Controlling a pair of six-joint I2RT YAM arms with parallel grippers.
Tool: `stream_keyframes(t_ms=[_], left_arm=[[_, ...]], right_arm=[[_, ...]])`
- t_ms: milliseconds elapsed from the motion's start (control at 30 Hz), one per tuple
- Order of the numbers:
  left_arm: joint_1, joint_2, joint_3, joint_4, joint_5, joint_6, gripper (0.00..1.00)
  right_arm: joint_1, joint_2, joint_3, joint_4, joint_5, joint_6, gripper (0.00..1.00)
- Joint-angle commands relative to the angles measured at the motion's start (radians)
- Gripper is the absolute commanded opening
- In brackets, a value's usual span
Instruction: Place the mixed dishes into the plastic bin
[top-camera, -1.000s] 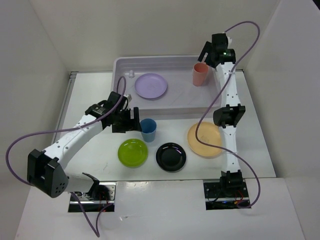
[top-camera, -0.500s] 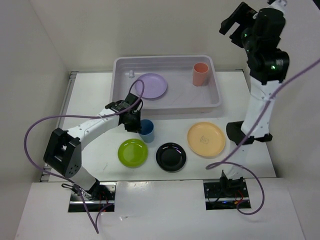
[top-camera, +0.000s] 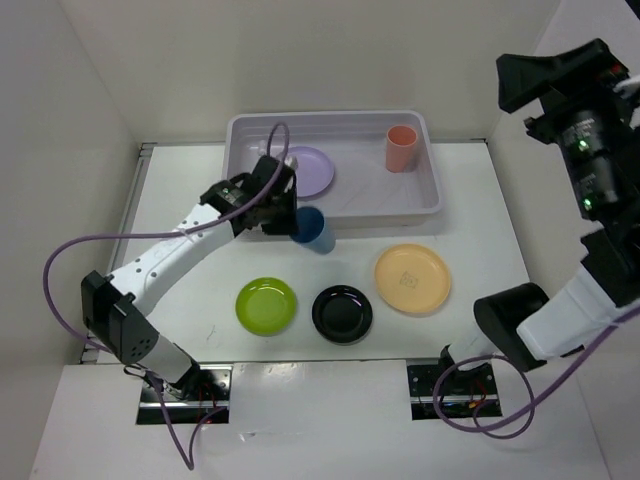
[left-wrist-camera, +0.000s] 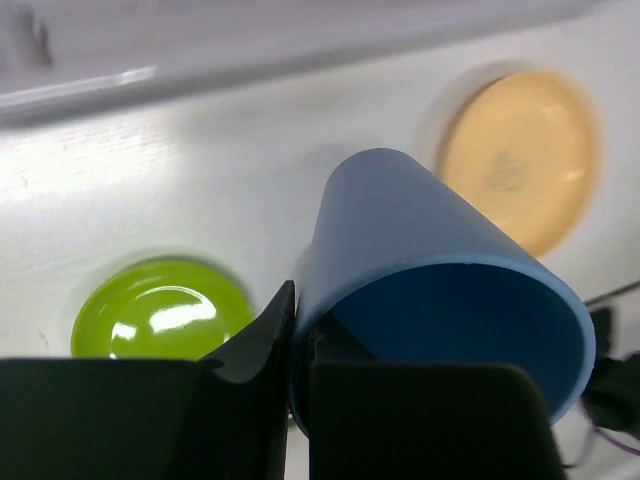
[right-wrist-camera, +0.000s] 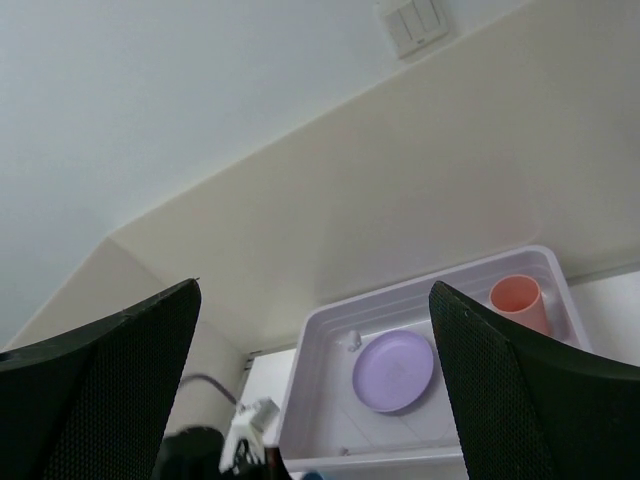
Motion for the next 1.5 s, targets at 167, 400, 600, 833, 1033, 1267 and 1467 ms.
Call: stream_keyframes(t_ms=[167, 400, 600, 833, 1033, 1267, 1467], left_arm=[[-0.007, 0.322, 0.737, -0.209, -0.042, 0.123, 0.0], [0.12, 0.861, 1.586, -0.355, 0.08, 0.112, 0.0], [0.217, 0.91, 1.447, -0.126, 0.139, 0.017, 0.0], [0.254, 1.091, 1.591, -0.069, 0.256, -0.066, 0.0], [0.231, 1.1, 1.514, -0.136, 0.266, -0.008, 0.0], [0.202, 1.168, 1.536, -0.269, 0.187, 0.058, 0.0], [0.18, 1.232, 1.594, -0.351, 0.13, 0.077, 0.0]], right_arm=[[0.008, -0.281, -0.245, 0.001, -0.009, -0.017, 1.0], [0.008, -0.64, -0.889, 0.237, -0.174, 0.001, 1.0], [0.008, -0.839, -1.307, 0.395, -0.266, 0.045, 1.0], [0.008, -0.873, -1.444, 0.441, -0.279, 0.045, 1.0], [0.008, -0.873, -1.516, 0.483, -0.28, 0.035, 1.0], [0.008, -0.873, -1.564, 0.504, -0.29, 0.045, 1.0], [0.008, -0.892, -1.583, 0.504, -0.29, 0.054, 1.0]])
